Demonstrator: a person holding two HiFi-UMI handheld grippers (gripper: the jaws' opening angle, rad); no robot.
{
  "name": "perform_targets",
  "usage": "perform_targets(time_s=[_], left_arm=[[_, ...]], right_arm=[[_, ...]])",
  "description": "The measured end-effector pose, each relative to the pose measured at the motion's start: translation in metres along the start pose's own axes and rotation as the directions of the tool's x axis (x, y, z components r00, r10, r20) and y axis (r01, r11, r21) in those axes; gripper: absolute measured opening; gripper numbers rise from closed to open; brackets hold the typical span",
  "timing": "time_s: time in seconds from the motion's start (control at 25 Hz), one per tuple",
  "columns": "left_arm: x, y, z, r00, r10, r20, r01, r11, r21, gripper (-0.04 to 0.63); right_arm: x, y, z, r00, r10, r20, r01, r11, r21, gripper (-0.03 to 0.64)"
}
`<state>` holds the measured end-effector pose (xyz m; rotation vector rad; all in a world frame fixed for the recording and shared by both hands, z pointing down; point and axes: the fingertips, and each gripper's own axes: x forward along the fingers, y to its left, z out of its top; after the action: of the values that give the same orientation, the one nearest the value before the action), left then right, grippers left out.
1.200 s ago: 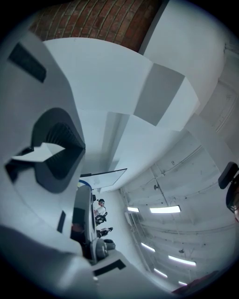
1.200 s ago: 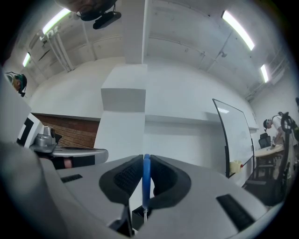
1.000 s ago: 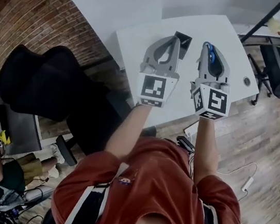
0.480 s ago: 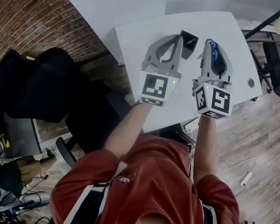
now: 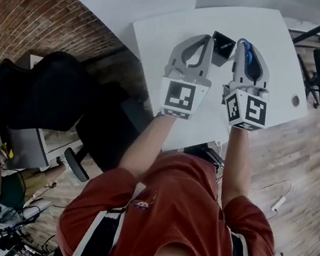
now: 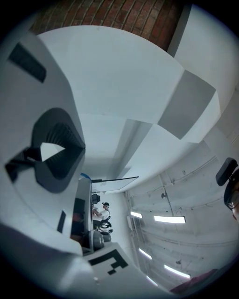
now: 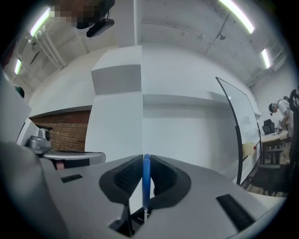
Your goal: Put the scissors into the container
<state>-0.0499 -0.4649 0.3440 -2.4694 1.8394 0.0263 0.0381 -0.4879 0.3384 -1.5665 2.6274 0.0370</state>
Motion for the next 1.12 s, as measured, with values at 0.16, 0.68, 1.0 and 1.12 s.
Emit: perform_targets(time_s=[0.16, 0.68, 1.0, 1.12], left_arm=[[0.016, -0.001, -0.013, 0.999, 0.005, -0.033, -0.005, 1.000, 0.007, 0.014], [0.054, 0.008, -0.058, 0.992, 0.041, -0.117, -0.042, 0.999, -0.004, 0.013], [0.068, 0.012, -0.082, 0.987, 0.049, -0.154, -0.053, 0.998, -0.020, 0.014], [0.072, 0.011, -0.089, 0.985, 0.049, -0.165, -0.053, 0.998, -0.021, 0.013]], right_arm=[[0.015, -0.011, -0.019, 1.000, 0.014, -0.025, -0.014, 1.000, 0.024, 0.054], [0.047, -0.033, -0.084, 0.992, 0.051, -0.112, -0.040, 0.995, 0.097, 0.054], [0.052, -0.036, -0.115, 0.984, 0.056, -0.168, -0.040, 0.994, 0.099, 0.054], [0.054, -0.037, -0.124, 0.982, 0.059, -0.178, -0.042, 0.994, 0.100, 0.054]])
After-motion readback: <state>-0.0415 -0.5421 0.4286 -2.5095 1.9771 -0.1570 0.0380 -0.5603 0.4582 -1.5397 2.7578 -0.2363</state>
